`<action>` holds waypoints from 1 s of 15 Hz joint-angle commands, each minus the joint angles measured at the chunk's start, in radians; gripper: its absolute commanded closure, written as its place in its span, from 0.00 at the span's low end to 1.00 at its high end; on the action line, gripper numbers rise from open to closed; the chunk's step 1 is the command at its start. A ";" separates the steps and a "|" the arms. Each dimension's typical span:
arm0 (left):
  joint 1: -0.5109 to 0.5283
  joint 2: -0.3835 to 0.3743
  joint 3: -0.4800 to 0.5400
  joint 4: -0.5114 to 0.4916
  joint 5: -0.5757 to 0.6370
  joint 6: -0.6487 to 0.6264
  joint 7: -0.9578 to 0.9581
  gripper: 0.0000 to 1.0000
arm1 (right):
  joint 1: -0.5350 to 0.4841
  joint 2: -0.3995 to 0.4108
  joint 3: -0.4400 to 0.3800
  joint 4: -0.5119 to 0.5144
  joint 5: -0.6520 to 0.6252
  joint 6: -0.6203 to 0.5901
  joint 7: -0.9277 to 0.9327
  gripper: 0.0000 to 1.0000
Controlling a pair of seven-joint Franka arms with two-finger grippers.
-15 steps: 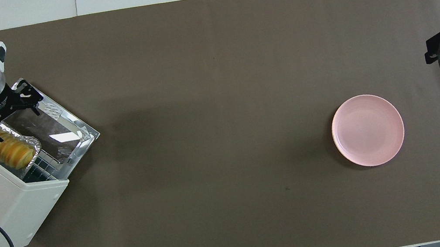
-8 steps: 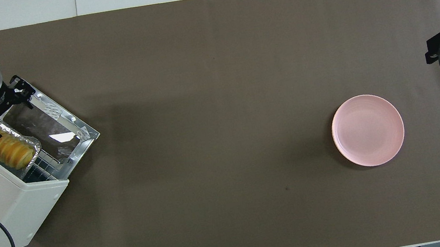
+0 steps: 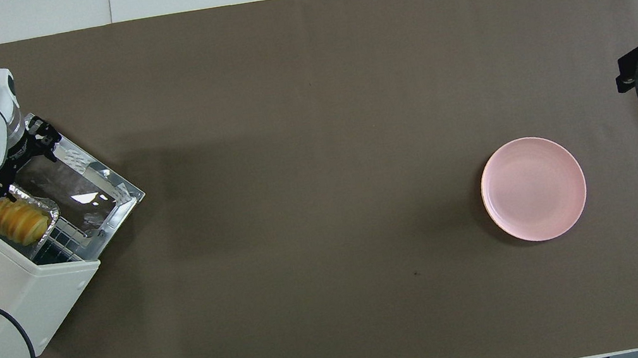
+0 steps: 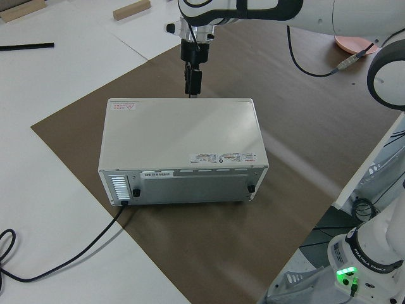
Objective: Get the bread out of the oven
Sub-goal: 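Reach the left gripper into the oven toward the foil tray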
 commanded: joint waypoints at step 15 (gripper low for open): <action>0.015 -0.047 0.023 -0.162 0.037 0.170 -0.056 0.00 | -0.013 -0.019 0.011 -0.017 -0.010 -0.004 -0.031 0.00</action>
